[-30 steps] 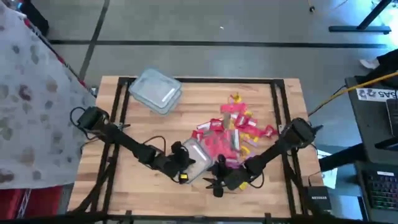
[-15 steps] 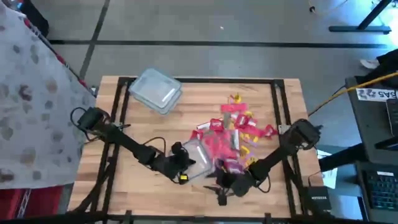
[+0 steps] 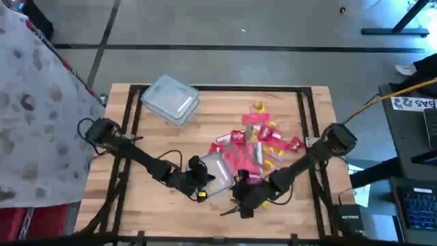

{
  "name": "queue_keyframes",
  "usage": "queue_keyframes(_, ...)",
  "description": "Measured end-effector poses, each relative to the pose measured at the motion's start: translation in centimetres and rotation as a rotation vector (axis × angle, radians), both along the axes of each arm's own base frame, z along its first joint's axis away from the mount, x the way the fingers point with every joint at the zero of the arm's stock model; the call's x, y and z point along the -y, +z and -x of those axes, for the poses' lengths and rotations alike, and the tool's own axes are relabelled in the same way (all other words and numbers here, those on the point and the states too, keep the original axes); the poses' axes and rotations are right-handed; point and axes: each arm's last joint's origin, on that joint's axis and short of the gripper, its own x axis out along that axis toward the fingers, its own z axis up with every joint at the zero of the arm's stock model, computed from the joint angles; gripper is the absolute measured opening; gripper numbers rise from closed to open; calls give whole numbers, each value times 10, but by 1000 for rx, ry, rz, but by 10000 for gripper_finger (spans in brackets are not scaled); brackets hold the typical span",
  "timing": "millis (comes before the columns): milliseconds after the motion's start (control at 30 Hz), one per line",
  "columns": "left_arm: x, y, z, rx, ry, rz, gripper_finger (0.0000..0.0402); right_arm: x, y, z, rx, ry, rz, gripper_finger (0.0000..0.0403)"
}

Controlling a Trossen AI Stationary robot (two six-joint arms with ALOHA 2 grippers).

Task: Sort candy
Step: Open the square transparent bin

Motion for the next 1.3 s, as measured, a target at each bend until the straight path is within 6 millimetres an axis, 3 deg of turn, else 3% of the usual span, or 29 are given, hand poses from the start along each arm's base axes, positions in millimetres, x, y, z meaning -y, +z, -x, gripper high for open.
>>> queue_keyframes(100,1,-1,2,7,47,-3,0,21,-1,-4,-29,-88,98,179)
queue_keyframes(267,4,0,3,19,45,32,0,73,-4,-7,-83,-405,255,179)
queue_keyframes(367,5,1,2,21,24,32,0,83,8,0,-112,-450,258,179)
queue_keyframes(533,5,1,2,15,27,34,0,71,49,17,-12,-403,182,179)
queue_keyframes(733,0,0,2,14,77,34,0,26,81,20,111,-4,-226,179)
queue_keyframes(933,-7,1,0,20,119,29,0,-3,52,-7,200,287,-458,179)
queue_keyframes(1100,-14,0,-1,12,177,27,0,-4,16,-30,161,285,-475,179)
queue_keyframes(1300,-17,3,0,9,209,46,0,4,3,-43,62,194,-393,179)
